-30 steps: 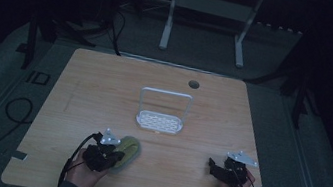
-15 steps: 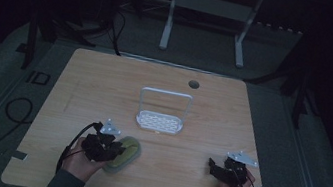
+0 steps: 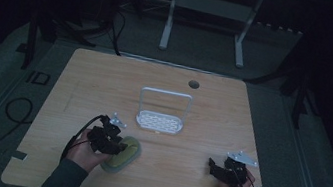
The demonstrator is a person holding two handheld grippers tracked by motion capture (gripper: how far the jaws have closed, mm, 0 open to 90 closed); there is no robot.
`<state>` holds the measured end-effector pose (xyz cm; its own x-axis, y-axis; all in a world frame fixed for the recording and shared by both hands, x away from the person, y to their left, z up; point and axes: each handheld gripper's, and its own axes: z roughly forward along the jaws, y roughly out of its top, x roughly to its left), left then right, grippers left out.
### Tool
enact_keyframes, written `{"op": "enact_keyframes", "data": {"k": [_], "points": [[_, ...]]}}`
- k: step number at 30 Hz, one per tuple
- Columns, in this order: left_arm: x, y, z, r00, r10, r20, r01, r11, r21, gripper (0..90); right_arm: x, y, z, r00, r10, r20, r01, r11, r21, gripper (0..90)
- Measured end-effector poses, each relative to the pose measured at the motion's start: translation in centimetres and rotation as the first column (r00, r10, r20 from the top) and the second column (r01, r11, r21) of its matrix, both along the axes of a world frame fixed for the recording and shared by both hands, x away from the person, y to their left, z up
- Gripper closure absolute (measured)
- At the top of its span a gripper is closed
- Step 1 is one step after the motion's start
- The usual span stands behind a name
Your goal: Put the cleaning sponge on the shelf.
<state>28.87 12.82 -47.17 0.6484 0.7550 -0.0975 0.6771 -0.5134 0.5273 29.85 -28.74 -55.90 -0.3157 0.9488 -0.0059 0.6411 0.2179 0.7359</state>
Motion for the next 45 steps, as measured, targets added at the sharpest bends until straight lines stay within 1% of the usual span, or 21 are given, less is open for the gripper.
{"op": "enact_keyframes", "data": {"k": [1, 2, 5, 9, 11, 14, 17, 22, 24, 26, 28, 33, 35, 36, 37, 38, 39, 41, 43, 44, 45], "points": [[0.2, -0.1, 0.0, 1.0, -0.003, -0.006, 0.003, 1.0, 0.007, 63.6, 0.0, 0.0, 0.0, 1.0, 0.0, 0.0, 0.0, 1.0, 0.0, 23.9], [0.5, -0.2, 0.0, 0.9997, -0.011, -0.022, 0.012, 0.9998, 0.016, 63.5, 0.0, 0.0, 0.0, 1.0, 0.0, 0.0, 0.0, 1.0, 0.0, 23.8], [0.7, -0.4, -0.1, 0.9993, -0.016, -0.034, 0.016, 0.9995, 0.026, 63.4, 0.0, 0.0, 0.0, 1.0, 0.0, 0.0, 0.0, 1.0, 0.0, 23.8], [1.2, -0.7, -0.1, 0.9977, -0.028, -0.062, 0.031, 0.998, 0.055, 63.2, 0.0, 0.0, 0.0, 1.0, 0.001, 0.0, -0.001, 1.0, 0.0, 23.7], [1.5, -0.7, -0.2, 0.9959, -0.027, -0.086, 0.033, 0.9971, 0.069, 63.0, 0.0, 0.0, 0.0, 1.0, 0.001, 0.0, -0.001, 1.0, -0.001, 23.7], [1.7, -0.8, -0.2, 0.995, -0.025, -0.097, 0.032, 0.9968, 0.073, 63.0, 0.0, 0.0, 0.0, 1.0, 0.001, -0.001, -0.001, 1.0, 0.0, 23.6], [2.0, -0.8, -0.2, 0.9917, -0.032, -0.124, 0.043, 0.9953, 0.086, 62.5, 0.0, 0.0, 0.0, 1.0, 0.002, -0.001, -0.002, 1.0, 0.0, 23.6], [2.2, -1.1, 0.0, 0.9894, -0.051, -0.136, 0.065, 0.9929, 0.1, 62.5, 0.0, 0.0, 0.0, 1.0, 0.002, 0.0, -0.002, 1.0, 0.0, 23.6], [2.5, -1.2, 0.1, 0.9865, -0.058, -0.153, 0.076, 0.9904, 0.115, 62.2, 0.0, 0.0, 0.0, 1.0, 0.002, 0.0, -0.002, 1.0, 0.0, 23.5], [2.5, -1.2, 0.1, 0.9865, -0.058, -0.153, 0.076, 0.9904, 0.115, 62.1, 0.0, 0.0, 0.0, 1.0, 0.002, -0.001, -0.002, 1.0, 0.0, 23.5], [2.7, -1.4, 0.1, 0.9824, -0.057, -0.178, 0.081, 0.9882, 0.13, 61.8, 0.0, 0.0, 0.0, 1.0, 0.003, 0.0, -0.003, 1.0, 0.0, 23.5], [2.9, -1.5, 0.1, 0.9787, -0.049, -0.199, 0.076, 0.9879, 0.135, 62.1, 0.0, 0.0, 0.0, 1.0, 0.002, 0.0, -0.002, 1.0, 0.0, 23.5], [3.0, -1.6, 0.1, 0.976, -0.046, -0.213, 0.078, 0.987, 0.141, 62.2, 0.0, 0.0, 0.0, 1.0, 0.002, 0.0, -0.002, 1.0, 0.001, 23.5], [3.1, -1.6, -0.1, 0.9732, -0.048, -0.225, 0.082, 0.9863, 0.143, 63.1, 0.0, 0.0, 0.0, 1.0, 0.003, 0.0, -0.003, 1.0, 0.001, 23.5], [3.1, -1.6, -0.1, 0.9732, -0.048, -0.225, 0.082, 0.9863, 0.143, 63.4, 0.0, 0.0, 0.0, 1.0, 0.003, 0.0, -0.003, 1.0, 0.001, 23.5], [3.2, -1.6, -0.2, 0.97, -0.049, -0.238, 0.086, 0.9849, 0.15, 63.6, 0.0, 0.0, 0.0, 1.0, 0.004, 0.0, -0.004, 1.0, -0.001, 23.5], [3.2, -1.6, -0.2, 0.97, -0.049, -0.238, 0.086, 0.9849, 0.15, 64.0, 0.0, 0.0, 0.0, 1.0, 0.004, 0.0, -0.004, 1.0, -0.001, 23.5], [3.3, -1.6, -0.2, 0.9673, -0.048, -0.249, 0.086, 0.9855, 0.146, 64.7, 0.0, 0.0, 0.0, 1.0, 0.003, 0.0, -0.003, 1.0, -0.001, 23.5], [3.4, -1.7, -0.2, 0.9676, -0.06, -0.245, 0.098, 0.9841, 0.148, 65.7, 0.0, 0.0, 0.0, 1.0, 0.002, 0.0, -0.002, 1.0, 0.001, 23.5], [3.4, -1.7, -0.2, 0.9662, -0.064, -0.25, 0.104, 0.9831, 0.151, 65.7, 0.0, 0.0, 0.0, 1.0, 0.002, 0.0, -0.002, 1.0, 0.001, 23.5], [3.5, -1.8, -0.2, 0.9635, -0.072, -0.258, 0.118, 0.9791, 0.166, 66.9, 0.0, 0.0, 0.0, 1.0, 0.003, 0.0, -0.003, 1.0, 0.0, 23.5]]}}
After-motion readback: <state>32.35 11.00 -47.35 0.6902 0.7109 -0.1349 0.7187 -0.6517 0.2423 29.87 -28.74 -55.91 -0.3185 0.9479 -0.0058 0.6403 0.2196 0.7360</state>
